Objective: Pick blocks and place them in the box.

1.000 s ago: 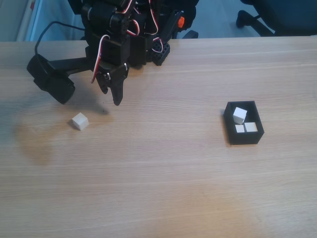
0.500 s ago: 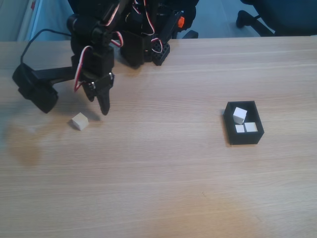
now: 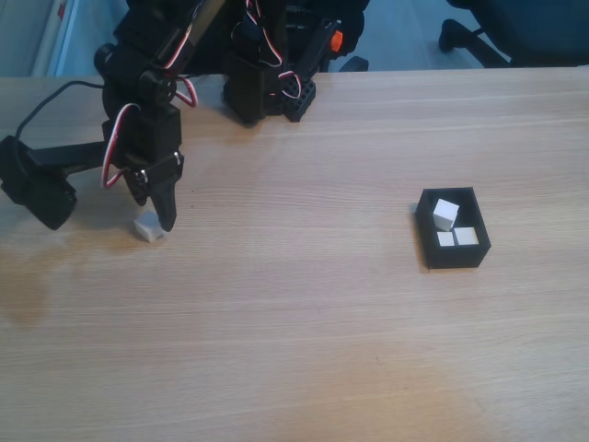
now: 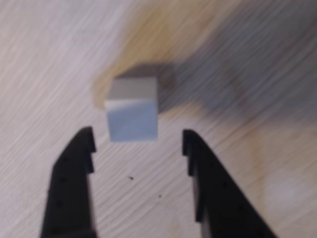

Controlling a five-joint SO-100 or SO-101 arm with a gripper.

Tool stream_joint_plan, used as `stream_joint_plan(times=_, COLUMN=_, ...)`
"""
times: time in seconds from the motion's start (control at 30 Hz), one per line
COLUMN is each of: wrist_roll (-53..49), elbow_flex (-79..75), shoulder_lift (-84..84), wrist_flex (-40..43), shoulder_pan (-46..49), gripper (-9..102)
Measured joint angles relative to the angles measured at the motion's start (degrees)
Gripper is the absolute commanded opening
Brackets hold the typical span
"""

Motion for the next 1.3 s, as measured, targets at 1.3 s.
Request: stream_joint_plan(times=1.3, wrist_roll=-0.4, elbow_flex=-1.6, shoulder_lift=-3.2, wrist_flex=-2.6, shoulder_pan=-2.5, gripper=7)
